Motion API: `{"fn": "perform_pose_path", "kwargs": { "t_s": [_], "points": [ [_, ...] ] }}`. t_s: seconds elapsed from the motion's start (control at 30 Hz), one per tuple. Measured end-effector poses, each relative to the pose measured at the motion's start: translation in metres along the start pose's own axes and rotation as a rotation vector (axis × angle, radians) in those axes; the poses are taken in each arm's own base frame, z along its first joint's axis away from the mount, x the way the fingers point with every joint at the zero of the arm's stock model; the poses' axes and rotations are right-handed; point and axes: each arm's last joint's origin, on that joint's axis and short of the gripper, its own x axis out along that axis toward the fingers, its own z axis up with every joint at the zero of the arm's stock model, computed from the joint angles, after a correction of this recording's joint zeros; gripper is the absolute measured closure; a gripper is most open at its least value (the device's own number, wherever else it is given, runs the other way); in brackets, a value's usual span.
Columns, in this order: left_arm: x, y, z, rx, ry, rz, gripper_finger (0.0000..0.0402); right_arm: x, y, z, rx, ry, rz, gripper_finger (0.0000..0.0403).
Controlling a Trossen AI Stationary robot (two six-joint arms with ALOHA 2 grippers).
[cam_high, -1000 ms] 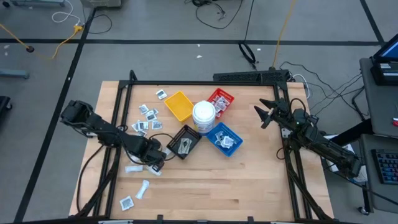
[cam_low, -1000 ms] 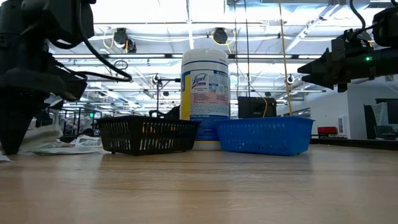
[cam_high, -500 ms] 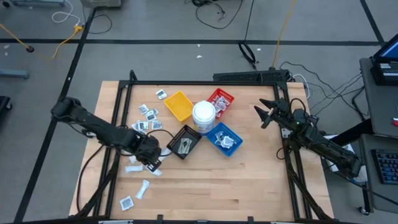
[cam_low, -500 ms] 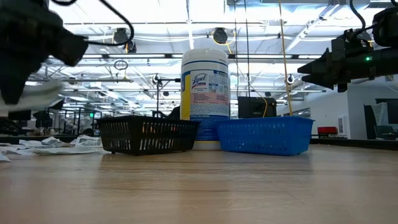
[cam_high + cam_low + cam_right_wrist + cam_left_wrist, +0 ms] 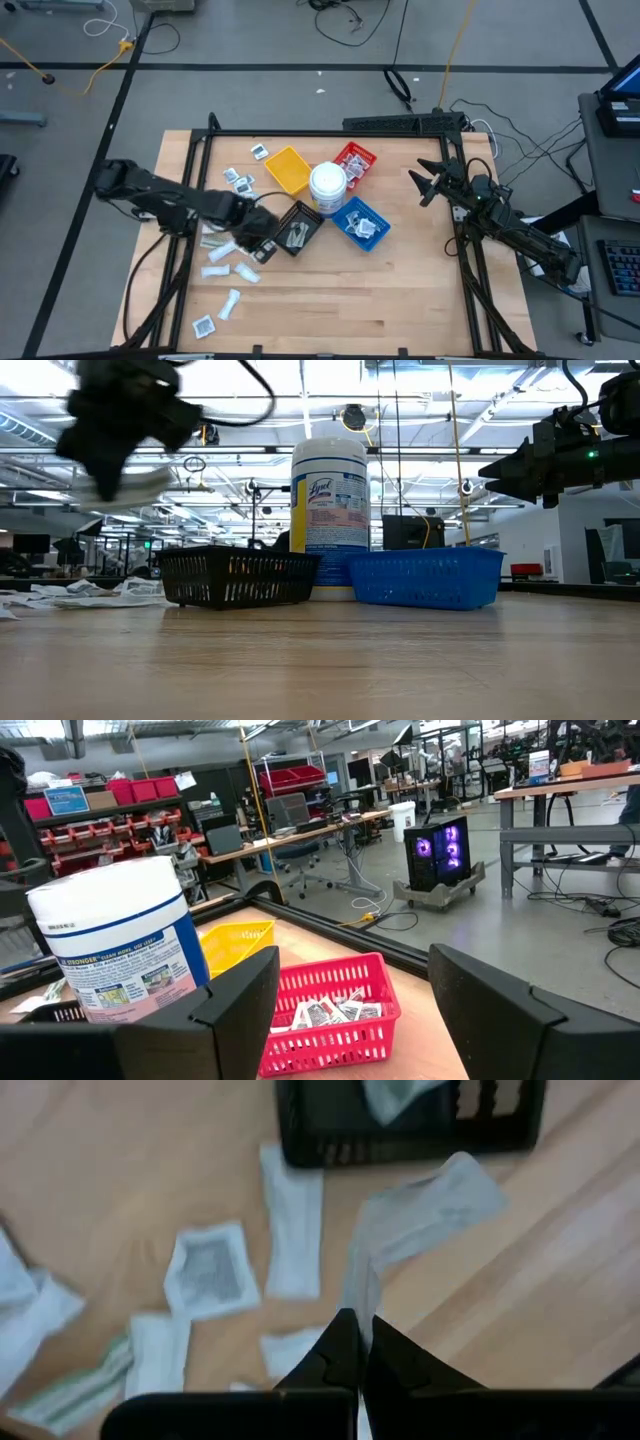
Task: Pick & Place First Aid Supplies
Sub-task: Put the bandage pack into the black bin
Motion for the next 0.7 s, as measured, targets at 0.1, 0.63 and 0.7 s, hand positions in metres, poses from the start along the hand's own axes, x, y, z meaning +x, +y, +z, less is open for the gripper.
{"fn": "perform_pose_path", "kwargs": {
  "t_s": [0.1,0.63,0.7],
  "points": [
    [-0.004,-0.009,0.021,0.007,0.000,-0.019,0.0399,0.000,0.000,0.000,0.000,0.000,0.000,0.0149],
    [0.013,-0.036,0.092,-0.021,-0.025,0.034,0.0401,0.000,0.000,0.000,0.000,0.000,0.000,0.0149],
    [0.021,-0.038,0.095,-0.022,-0.024,0.047,0.0401,0.000,0.000,0.000,0.000,0.000,0.000,0.0149]
  ]
}}
